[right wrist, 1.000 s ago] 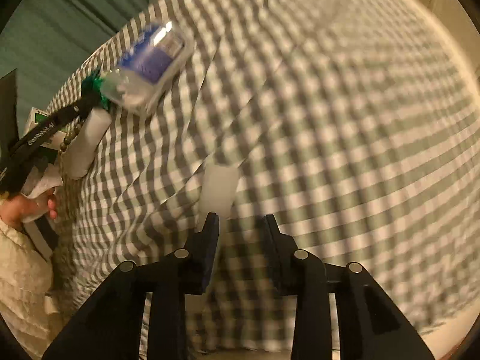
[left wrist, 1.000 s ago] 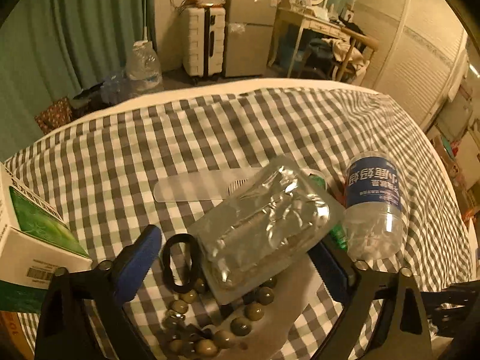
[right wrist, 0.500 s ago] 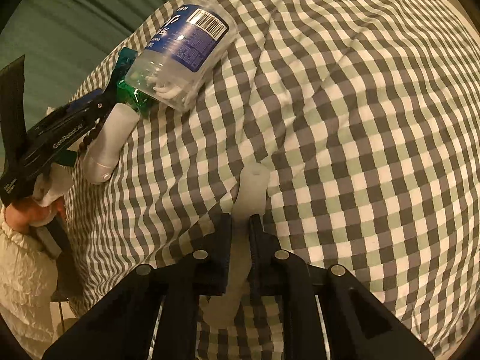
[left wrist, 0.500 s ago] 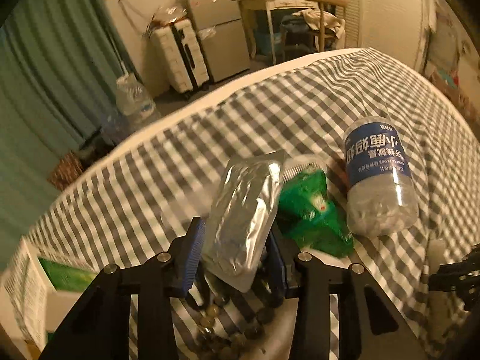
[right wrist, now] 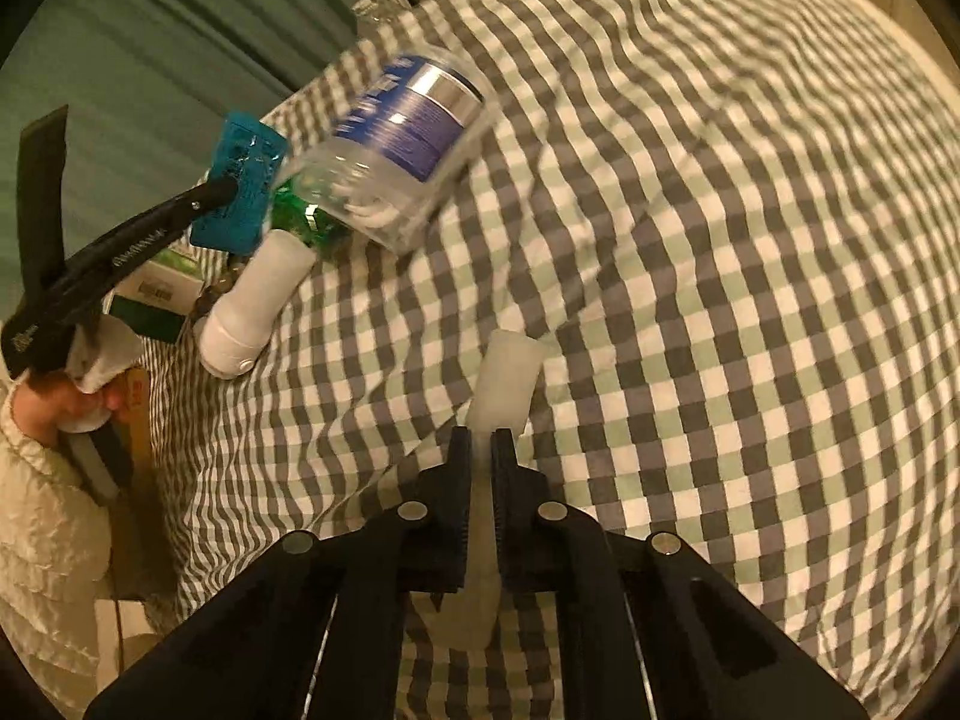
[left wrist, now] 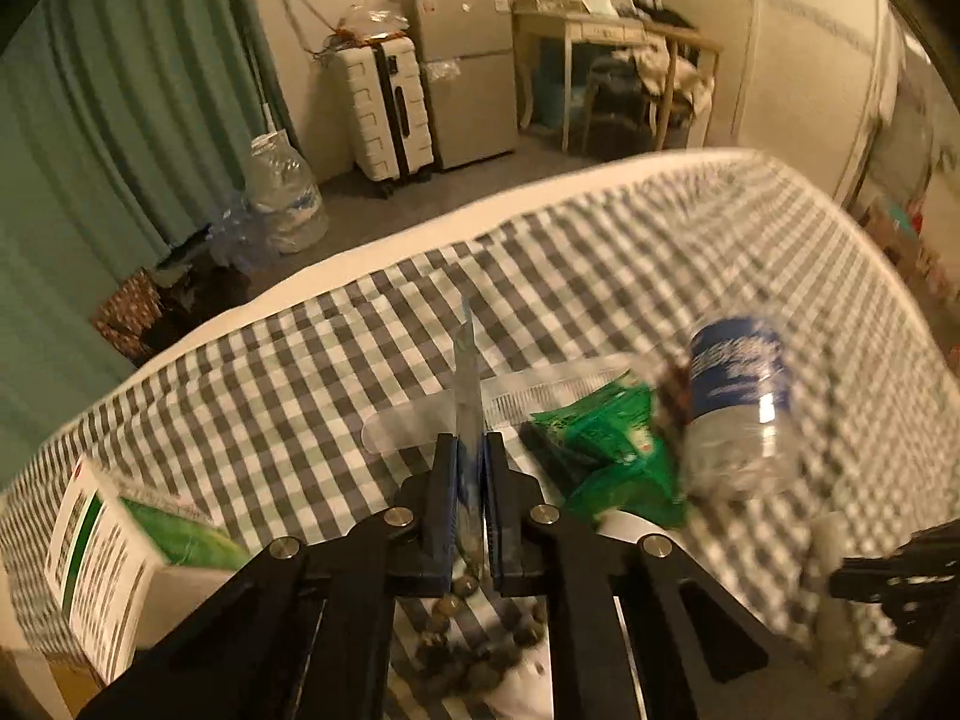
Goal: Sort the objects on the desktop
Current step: 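Carry the blister pack and white tube into the cardboard box and release both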
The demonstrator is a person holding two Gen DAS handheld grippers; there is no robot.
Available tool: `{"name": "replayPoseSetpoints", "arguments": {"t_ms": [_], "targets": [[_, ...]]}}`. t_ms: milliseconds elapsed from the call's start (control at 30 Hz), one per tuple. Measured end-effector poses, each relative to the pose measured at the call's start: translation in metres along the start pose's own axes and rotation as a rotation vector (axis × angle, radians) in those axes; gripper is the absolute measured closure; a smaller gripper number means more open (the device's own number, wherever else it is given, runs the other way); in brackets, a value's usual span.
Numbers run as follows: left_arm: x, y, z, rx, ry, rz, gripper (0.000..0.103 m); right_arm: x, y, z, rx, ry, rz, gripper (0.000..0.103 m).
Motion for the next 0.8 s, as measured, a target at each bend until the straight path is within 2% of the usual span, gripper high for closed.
{"name": "replayPoseSetpoints", "arguments": {"t_ms": [67, 167, 267, 333, 433, 567, 800], "targets": [[0.0, 0.006, -0.011, 0.013, -0.003, -0.022, 0.095, 0.003, 0.007, -0.009, 0.007, -0.013, -0.012, 0.097], [0.0, 0.012, -0.021, 0.015, -0.004, -0.035, 0.096, 0.003, 0.014, -0.02, -0.027, -0.018, 0.001, 0.097], [0.0, 0.015, -0.042, 0.041, -0.027, -0.068, 0.096, 0.011, 0.025, -0.029, -0.009, -0.034, -0.016, 0.097], [0.001, 0.015, -0.057, 0.069, -0.037, -0.093, 0.096, 0.017, 0.048, -0.032, -0.026, -0.041, -0.015, 0.097], [0.01, 0.006, -0.094, 0.122, -0.065, -0.101, 0.096, 0.022, 0.082, -0.041, -0.036, -0.074, -0.029, 0.097], [0.019, -0.004, -0.152, 0.177, -0.11, -0.079, 0.095, 0.026, 0.112, -0.075, -0.067, -0.132, -0.066, 0.097], [0.036, 0.017, -0.247, 0.19, -0.174, -0.109, 0.095, 0.039, 0.192, -0.129, -0.123, -0.205, -0.185, 0.097]]}}
Point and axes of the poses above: each gripper's, at about its wrist camera, not at the fingertips, and z roughly the way its jaws point, y to its left, x to its underside, the point moved 7 cm from there along z, roughly the way its jaws point, and after that the axes turned 5 degrees about x, right-handed, at the moved point
